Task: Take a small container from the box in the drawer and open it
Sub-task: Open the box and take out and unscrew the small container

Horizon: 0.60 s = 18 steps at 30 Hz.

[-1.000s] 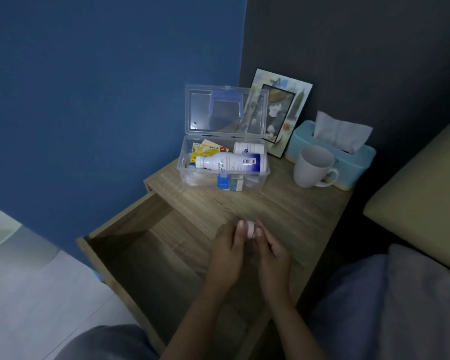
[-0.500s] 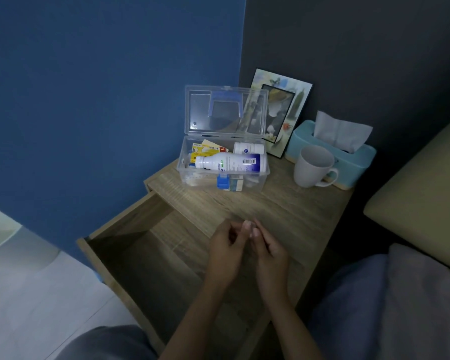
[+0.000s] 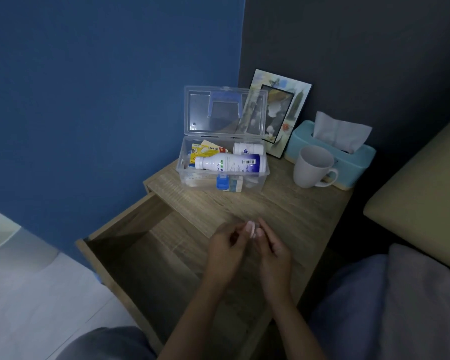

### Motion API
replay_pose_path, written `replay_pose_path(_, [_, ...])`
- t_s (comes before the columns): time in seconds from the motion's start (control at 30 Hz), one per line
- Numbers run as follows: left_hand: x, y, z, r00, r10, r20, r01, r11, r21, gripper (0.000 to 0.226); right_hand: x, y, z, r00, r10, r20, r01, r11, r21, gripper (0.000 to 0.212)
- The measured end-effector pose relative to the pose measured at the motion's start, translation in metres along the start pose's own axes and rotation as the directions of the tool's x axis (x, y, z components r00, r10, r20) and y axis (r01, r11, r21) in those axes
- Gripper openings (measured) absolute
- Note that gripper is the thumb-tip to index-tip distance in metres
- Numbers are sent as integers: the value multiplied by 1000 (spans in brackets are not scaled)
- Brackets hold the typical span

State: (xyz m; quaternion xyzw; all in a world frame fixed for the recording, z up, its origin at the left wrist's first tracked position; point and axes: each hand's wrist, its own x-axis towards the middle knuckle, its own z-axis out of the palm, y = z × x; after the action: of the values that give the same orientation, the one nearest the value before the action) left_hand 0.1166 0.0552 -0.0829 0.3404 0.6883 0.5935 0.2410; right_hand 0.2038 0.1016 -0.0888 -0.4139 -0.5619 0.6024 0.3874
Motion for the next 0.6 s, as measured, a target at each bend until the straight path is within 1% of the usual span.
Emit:
replay_pose_path(0.03, [0,-1,1,999,-34,-10,34,999,-17,15,0,1,-1,1000,3,0,-3,1000,-2,34])
replay_pose_path(0.1, [-1,-2,0,990,-142,0,140,976,-166,16,0,2,-1,1000,5,6,-5,1000,-9,33])
replay_pose_path(0.17, [-1,-3,-3,982,-182,56,191,939,-287,31,-1,1,-2,1000,5,16,-5,1000,0,32])
replay_pose_path(0.2, [-1,-4,-4,983,-170,73,184,939,-289,35,-1,1,-2,1000,6,16,-6,1000,7,32])
replay_pose_path(0.23, [-1,-4,-5,985,-150,81,166,948,-271,35,0,0,-1,1000,6,14,-6,1000,7,31])
replay_pose_path(0.37, [4,0,-4,992,-99,71,111,977,-184,17,1,0,-1,1000,7,0,-7,1000,-20,31])
replay_pose_path(0.43, [6,-1,-1,991,-114,73,123,983,-138,12,2,1,-2,1000,14,5,-14,1000,-24,30])
replay_pose_path(0.53, [8,0,1,985,-163,64,170,976,-139,23,3,2,-3,1000,16,5,-15,999,-30,31])
replay_pose_path(0.6, [10,0,2,983,-160,85,171,974,-145,23,4,2,-4,1000,8,12,-7,999,-44,32])
